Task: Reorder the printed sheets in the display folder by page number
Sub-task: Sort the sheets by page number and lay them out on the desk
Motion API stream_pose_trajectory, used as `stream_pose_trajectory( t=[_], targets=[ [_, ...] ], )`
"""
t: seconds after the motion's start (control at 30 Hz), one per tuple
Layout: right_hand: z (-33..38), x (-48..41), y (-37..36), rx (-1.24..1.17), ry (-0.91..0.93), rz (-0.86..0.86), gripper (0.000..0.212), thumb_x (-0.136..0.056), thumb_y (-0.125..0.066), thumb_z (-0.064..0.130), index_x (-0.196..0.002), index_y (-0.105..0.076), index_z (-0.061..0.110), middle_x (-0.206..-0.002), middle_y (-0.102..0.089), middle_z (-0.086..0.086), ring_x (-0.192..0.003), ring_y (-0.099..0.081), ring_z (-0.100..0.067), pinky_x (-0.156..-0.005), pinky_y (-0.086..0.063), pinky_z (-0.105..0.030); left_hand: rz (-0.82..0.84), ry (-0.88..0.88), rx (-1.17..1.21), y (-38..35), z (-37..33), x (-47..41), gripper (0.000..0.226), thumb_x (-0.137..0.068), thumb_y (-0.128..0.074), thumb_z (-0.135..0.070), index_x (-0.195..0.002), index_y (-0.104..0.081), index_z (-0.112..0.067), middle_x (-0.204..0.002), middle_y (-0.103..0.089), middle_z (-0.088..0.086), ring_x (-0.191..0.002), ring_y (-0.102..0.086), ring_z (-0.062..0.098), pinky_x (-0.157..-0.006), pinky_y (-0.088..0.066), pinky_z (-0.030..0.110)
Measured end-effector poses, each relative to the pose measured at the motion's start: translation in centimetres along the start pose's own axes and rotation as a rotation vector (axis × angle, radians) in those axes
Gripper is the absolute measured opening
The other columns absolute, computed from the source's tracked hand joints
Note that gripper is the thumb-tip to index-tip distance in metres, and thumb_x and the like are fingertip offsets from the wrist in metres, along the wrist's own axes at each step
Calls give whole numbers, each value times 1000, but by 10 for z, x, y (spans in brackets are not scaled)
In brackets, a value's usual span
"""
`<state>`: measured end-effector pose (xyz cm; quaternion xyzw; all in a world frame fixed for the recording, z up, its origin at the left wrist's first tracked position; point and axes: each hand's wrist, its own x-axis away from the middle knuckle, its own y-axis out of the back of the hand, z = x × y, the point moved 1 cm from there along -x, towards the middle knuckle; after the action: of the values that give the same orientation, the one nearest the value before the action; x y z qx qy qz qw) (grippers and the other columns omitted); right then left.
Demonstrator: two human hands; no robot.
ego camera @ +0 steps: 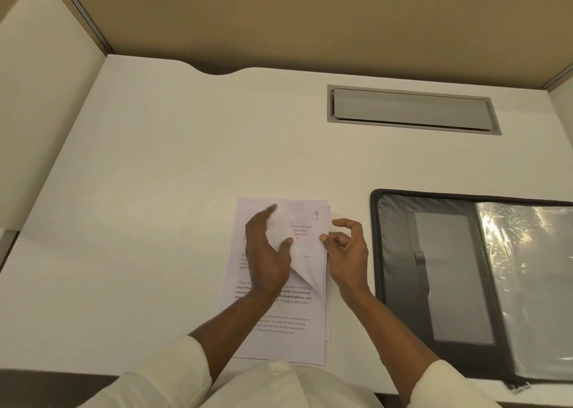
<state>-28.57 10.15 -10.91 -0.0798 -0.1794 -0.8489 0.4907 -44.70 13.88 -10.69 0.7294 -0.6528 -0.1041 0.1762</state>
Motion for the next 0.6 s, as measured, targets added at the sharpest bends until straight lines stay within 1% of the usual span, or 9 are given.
stream_pose_trajectory(
  t=[0.03,0.07,0.13,0.17,0.23,0.33,0.43,0.5,0.6],
  targets=[
    [0,0,0,3,16,6,30,-97,-73,12,-116,-55,27,-82,-77,-4,-79,-74,-24,-75,-60,-50,10,-6,14,-2,-2,1,68,-85,-79,1,-130,-62,-47,-140,-59,-12,-128,-59,11,-94,-57,39],
    [0,1,-1,3,30,17,28,-97,-74,12,-113,-57,28,-81,-76,-5,-79,-72,-28,-73,-59,-50,26,4,27,-4,-4,2,58,-88,-76,2,-120,-70,-46,-134,-62,-17,-122,-62,3,-89,-58,35],
    [0,1,-1,-14,51,43,24,-96,-74,10,-110,-63,27,-82,-75,-6,-79,-71,-32,-72,-58,-48,48,52,17,-6,-11,5,36,-90,-73,5,-106,-79,-27,-119,-64,-29,-99,-65,-11,-76,-53,20],
    [1,1,-1,-36,51,54,23,-96,-74,9,-110,-66,26,-83,-76,-7,-81,-70,-34,-74,-58,-48,59,92,25,-7,-14,6,28,-90,-73,4,-100,-81,-21,-116,-62,-28,-95,-66,-9,-73,-51,13],
    [4,3,0,-104,25,73,23,-97,-73,8,-111,-72,26,-84,-76,-9,-82,-70,-33,-77,-59,-47,92,189,73,-10,-17,5,21,-89,-77,-4,-93,-82,-24,-116,-60,-24,-95,-69,-1,-74,-49,9],
    [4,5,0,-204,-45,88,21,-98,-71,5,-112,-76,19,-92,-79,-8,-88,-73,-25,-83,-61,-48,115,270,79,-11,-25,2,7,-87,-85,-30,-89,-79,-33,-115,-64,-15,-84,-64,1,-75,-47,12],
    [4,6,-1,-239,-60,107,17,-97,-71,3,-112,-76,11,-102,-80,-8,-98,-77,-28,-90,-63,-49,113,276,81,-11,-27,3,25,-79,-89,-54,-89,-75,-35,-108,-65,-14,-82,-61,7,-74,-52,21],
    [6,6,-2,-240,-58,105,17,-95,-75,5,-112,-75,9,-99,-80,-9,-97,-77,-27,-89,-64,-46,105,257,31,-11,-26,4,26,-81,-88,-51,-92,-72,-34,-104,-65,-14,-81,-60,8,-74,-52,22],
    [7,4,-1,-214,-47,92,17,-94,-76,5,-110,-75,11,-101,-80,-4,-97,-77,-23,-91,-63,-41,90,261,-5,-13,-21,2,12,-91,-82,-29,-93,-71,-25,-101,-67,-9,-81,-63,9,-75,-53,28]
  ],
)
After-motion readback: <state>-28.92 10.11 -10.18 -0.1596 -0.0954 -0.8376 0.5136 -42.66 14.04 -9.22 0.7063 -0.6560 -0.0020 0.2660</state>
